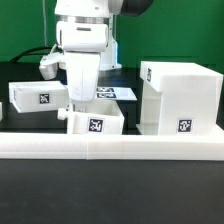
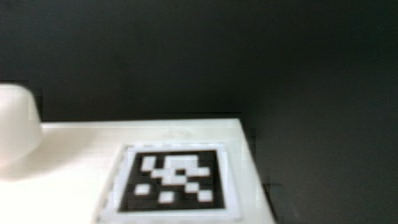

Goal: Assemble drawer

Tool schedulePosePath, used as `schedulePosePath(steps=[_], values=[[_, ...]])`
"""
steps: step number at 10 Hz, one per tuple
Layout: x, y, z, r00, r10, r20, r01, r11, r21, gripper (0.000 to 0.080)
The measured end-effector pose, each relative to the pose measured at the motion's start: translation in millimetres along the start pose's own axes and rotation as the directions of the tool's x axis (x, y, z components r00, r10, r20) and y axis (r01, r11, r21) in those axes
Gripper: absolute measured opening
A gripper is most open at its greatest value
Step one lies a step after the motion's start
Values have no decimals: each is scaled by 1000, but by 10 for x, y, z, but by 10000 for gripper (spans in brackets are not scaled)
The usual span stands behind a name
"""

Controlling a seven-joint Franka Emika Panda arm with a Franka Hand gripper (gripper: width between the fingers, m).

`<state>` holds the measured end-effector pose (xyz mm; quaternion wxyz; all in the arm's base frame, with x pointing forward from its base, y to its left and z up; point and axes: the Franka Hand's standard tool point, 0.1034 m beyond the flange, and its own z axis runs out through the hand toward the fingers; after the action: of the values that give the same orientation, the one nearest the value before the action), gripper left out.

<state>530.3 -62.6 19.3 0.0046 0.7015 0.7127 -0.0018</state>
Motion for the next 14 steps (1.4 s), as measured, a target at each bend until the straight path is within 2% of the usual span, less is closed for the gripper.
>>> schedulePosePath(steps=[2, 4, 7, 10, 12, 13, 14], values=[[101, 28, 1, 1000, 4, -1, -4, 1000, 16, 42], [221, 46, -3, 1000, 11, -7, -11, 1000, 17, 42], [222, 40, 1, 1000, 17, -8, -17, 1000, 18, 42], [55, 20, 6, 998, 12, -57, -11, 1000, 15, 42], [162, 39, -2, 998, 17, -53, -17, 1000, 14, 42], [158, 60, -14, 998, 22, -53, -22, 1000, 0, 42], [83, 78, -33, 998, 37, -50, -39, 999, -33, 42]])
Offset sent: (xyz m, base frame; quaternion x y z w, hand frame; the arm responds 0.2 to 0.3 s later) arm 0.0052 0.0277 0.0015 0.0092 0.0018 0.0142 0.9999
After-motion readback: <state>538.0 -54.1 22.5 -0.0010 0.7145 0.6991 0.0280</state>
